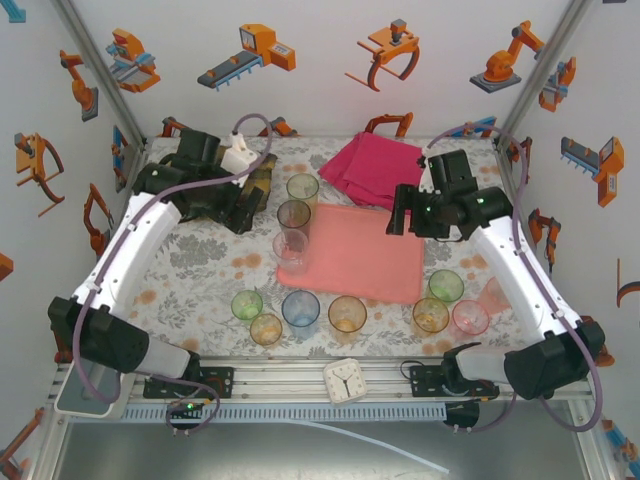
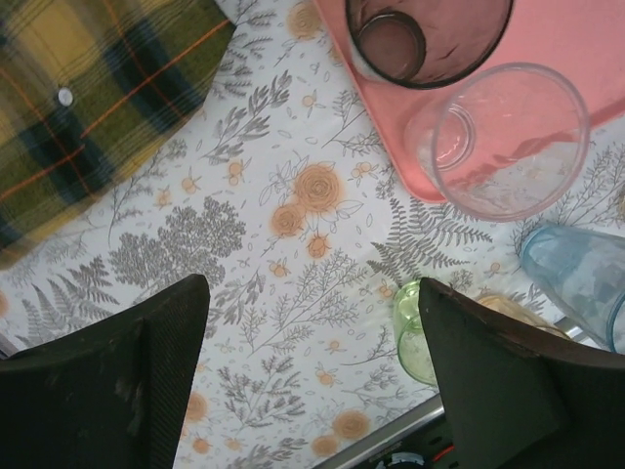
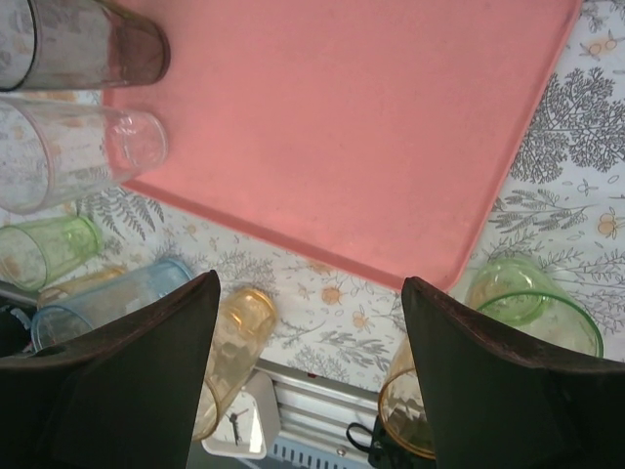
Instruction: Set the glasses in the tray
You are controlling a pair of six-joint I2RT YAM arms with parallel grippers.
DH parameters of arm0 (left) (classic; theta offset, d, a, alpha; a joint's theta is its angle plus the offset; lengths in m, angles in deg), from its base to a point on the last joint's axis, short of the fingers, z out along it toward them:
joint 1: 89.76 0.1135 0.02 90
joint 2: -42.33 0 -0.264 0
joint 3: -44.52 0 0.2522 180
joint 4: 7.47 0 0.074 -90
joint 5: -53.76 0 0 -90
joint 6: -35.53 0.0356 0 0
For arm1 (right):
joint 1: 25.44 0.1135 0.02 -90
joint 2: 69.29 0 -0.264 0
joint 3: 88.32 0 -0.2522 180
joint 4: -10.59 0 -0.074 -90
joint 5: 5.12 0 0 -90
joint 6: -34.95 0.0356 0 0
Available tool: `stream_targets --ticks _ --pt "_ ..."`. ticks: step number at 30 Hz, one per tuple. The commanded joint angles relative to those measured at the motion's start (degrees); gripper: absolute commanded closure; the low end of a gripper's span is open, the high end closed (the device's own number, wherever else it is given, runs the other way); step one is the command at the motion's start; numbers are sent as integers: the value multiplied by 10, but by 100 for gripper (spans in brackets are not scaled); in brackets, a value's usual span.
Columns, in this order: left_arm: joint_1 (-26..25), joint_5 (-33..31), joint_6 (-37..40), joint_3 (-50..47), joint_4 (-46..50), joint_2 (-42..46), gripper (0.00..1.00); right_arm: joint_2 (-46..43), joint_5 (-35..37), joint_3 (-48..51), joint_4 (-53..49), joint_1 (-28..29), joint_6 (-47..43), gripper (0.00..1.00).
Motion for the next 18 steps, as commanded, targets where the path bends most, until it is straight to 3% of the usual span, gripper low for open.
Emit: stream_targets --ticks 1,10,18 --pt "41 26 -56 -20 -22 16 18 -3 -8 -21 -39 26 -17 32" --pt "125 49 -117 -46 -45 9 17 -11 -34 -15 -46 96 -13 31" --pt "131 67 -81 -52 -31 1 17 -42 -16 -2 -53 158 7 32"
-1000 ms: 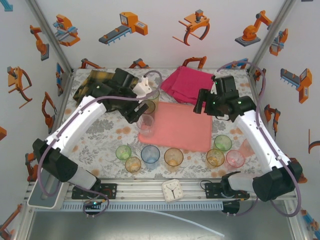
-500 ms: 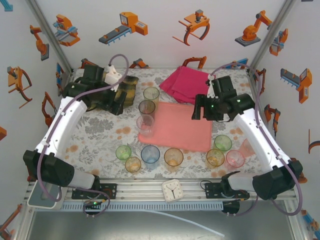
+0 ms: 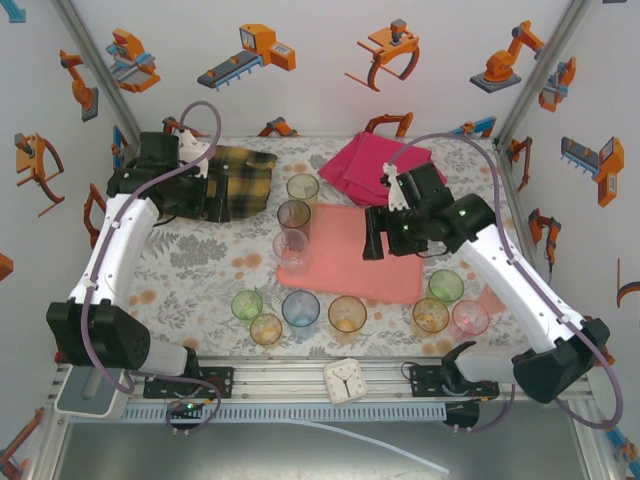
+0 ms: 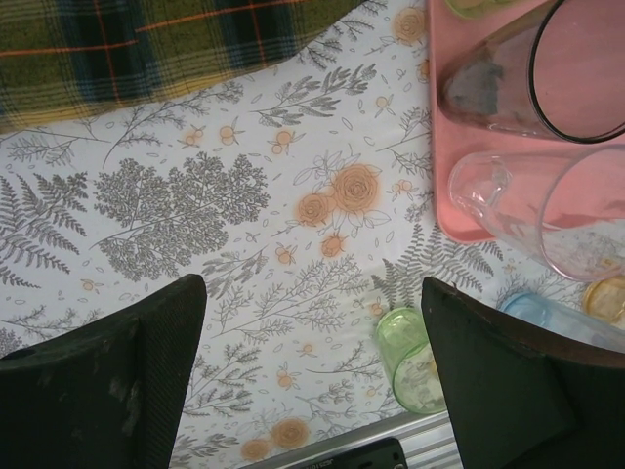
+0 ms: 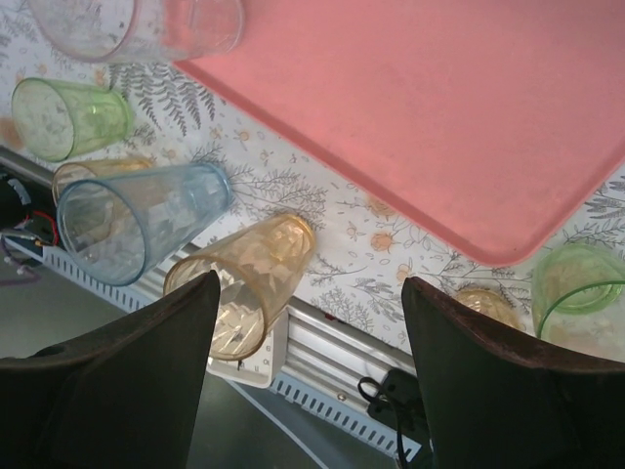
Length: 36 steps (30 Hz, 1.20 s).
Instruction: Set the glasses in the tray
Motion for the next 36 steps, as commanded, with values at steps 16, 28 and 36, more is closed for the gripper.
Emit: stream_targets --ticks 16,28,36 --pt "1 16 34 39 21 -33 17 -67 66 113 34 163 87 34" --pt "1 7 49 33 25 -32 17 -93 110 179 90 186 105 39" --pt "1 4 43 37 18 -54 18 -96 108 203 117 204 117 40"
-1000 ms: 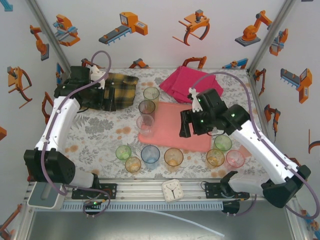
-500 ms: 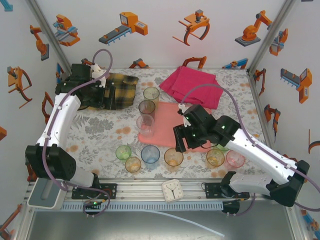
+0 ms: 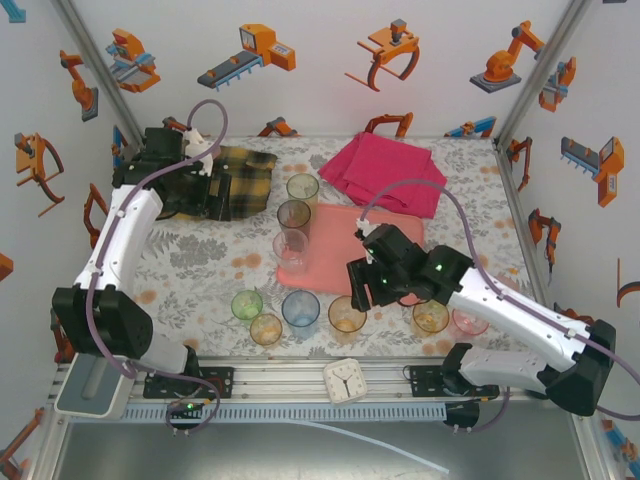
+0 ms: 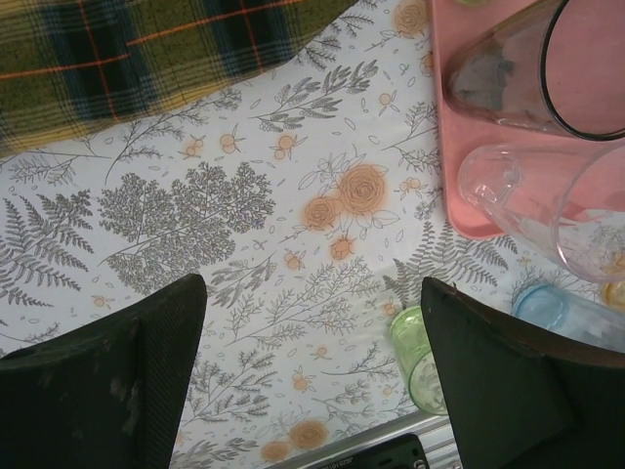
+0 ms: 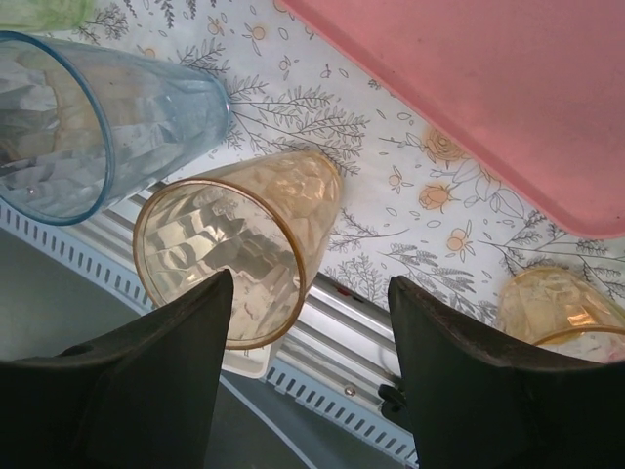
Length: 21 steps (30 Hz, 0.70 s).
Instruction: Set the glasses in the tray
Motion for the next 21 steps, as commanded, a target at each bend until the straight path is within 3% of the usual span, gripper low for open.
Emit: stream_targets --ticks 1,14,21 --pt "1 3 6 13 9 -13 18 -9 14 8 19 9 13 41" --pt "1 6 11 33 11 -27 19 21 38 9 12 25 14 43" --pt "2 -5 16 28 13 -13 19 28 58 24 27 30 11 51"
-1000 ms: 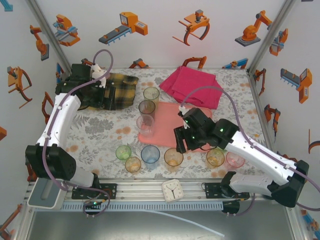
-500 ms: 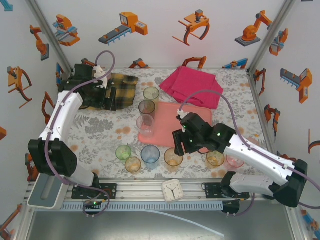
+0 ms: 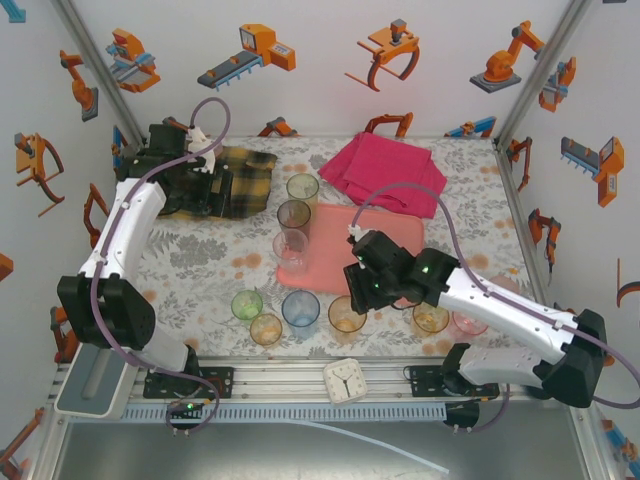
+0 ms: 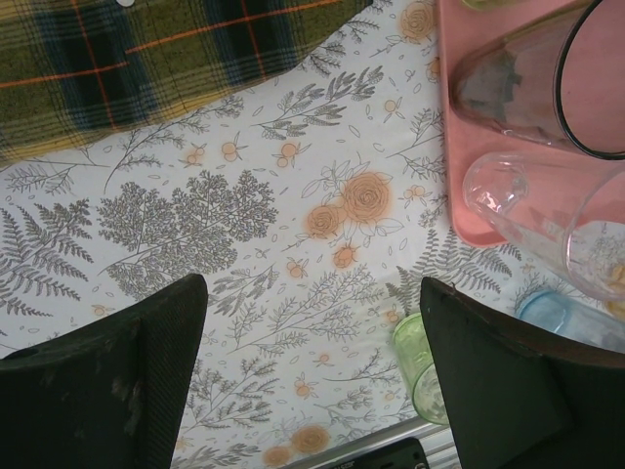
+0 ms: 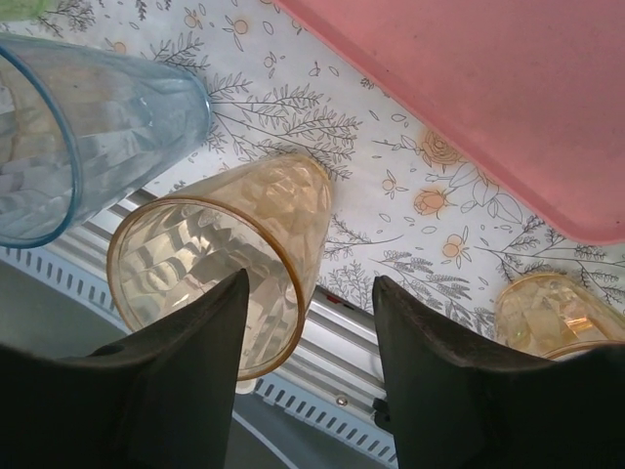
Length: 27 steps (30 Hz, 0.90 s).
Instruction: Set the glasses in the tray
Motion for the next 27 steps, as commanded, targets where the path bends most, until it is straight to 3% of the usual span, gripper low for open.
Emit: stream_targets --ticks 1,27 --pt "1 -3 14 8 16 17 19 -2 22 13 18 6 4 51" --pt "1 -17 27 -25 11 63 18 52 25 -11 11 18 -26 57"
